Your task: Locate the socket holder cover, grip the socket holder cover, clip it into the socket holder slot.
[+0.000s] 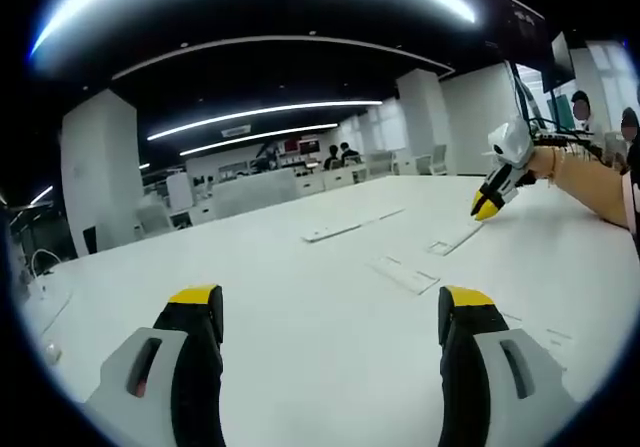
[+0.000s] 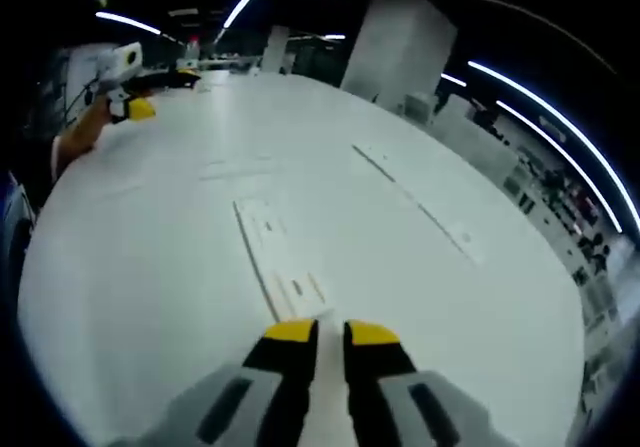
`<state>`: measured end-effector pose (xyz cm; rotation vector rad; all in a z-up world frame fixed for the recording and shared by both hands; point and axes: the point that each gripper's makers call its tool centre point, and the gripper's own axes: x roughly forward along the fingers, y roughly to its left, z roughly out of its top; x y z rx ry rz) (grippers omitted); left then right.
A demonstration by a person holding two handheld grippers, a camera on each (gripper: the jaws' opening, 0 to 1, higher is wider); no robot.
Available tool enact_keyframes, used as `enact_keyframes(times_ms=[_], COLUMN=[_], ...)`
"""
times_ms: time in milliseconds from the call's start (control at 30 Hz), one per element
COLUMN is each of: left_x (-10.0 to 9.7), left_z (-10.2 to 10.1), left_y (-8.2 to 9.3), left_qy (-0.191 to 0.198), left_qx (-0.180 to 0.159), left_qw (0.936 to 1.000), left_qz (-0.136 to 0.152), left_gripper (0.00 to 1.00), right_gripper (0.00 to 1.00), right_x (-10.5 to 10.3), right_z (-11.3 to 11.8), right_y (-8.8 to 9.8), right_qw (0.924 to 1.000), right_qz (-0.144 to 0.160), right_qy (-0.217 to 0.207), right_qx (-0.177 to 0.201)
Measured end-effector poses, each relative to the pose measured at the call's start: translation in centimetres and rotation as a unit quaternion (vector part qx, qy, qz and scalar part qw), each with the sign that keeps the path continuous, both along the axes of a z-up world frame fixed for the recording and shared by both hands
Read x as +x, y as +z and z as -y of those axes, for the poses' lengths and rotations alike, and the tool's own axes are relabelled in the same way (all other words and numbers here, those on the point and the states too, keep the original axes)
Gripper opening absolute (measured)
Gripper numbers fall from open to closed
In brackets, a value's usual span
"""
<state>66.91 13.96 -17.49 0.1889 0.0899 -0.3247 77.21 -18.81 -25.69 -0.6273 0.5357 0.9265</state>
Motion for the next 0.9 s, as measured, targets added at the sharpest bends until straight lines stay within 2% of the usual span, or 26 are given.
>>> enact_keyframes(times_ms=[567,900], left_x=[-0.03,0.04], left_z=[0.14,0.07], left_y=[-0.34,-0.39], left_qy=[-0.001,0.000], left_qx=[0.002,0.003], left_qw=[1.0000,1.0000], left_qz=[-0.005,-0.006], left_gripper=[0.87,0.87], right_gripper=[0.13,0.11], right_x=[0.24,-0.32], right_z=[0.18,-0.14], right_y=[-0.47,-0.63], right_qw=[0.9998,0.9998], right_qz=[-0.014,-0.013], right_qy=[-0.011,-0.010], right_qx=[0.005,0.005])
